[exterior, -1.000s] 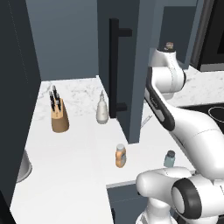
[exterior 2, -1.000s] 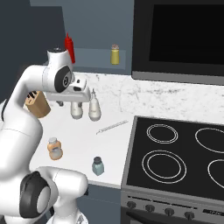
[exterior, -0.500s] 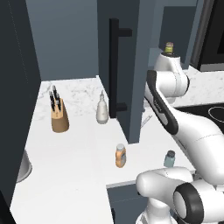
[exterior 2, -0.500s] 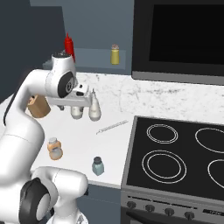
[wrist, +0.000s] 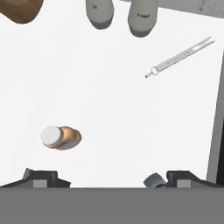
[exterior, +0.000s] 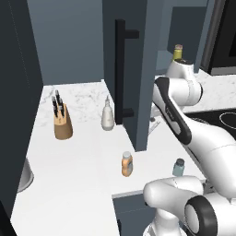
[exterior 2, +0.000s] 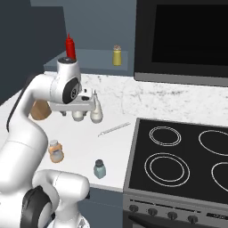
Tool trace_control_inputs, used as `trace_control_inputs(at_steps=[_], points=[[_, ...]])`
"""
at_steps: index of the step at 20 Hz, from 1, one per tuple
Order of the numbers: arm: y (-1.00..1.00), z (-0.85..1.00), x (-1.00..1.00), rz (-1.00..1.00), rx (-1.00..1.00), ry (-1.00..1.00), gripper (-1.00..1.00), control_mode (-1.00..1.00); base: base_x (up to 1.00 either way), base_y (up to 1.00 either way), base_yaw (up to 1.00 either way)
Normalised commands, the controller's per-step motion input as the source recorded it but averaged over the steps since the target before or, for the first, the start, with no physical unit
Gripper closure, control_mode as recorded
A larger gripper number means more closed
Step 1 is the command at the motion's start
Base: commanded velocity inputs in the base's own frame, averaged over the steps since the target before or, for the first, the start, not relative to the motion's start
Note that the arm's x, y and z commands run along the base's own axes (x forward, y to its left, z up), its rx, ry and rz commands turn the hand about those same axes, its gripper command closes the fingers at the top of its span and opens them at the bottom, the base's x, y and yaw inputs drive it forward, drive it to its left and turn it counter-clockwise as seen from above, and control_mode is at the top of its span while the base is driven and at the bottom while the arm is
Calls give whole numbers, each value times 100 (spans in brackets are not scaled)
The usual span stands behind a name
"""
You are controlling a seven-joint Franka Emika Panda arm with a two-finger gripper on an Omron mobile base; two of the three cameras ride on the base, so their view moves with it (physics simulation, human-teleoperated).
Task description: Put the shaker and condiment bottle from the counter next to their counterparts in the cabinet.
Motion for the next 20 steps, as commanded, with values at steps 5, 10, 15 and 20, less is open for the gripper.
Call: trace_control_inputs(at_steps=[5,10,15,20], points=[[0,-12,-1,25,0,-4,-100,-100,0,0,0],[4,-10,-6,18,0,-1,-100,-100,0,0,0],[17,-24,-1,26,0,0,-100,-100,0,0,0],[26,-43,0,51,0,0,-100,-100,0,0,0]])
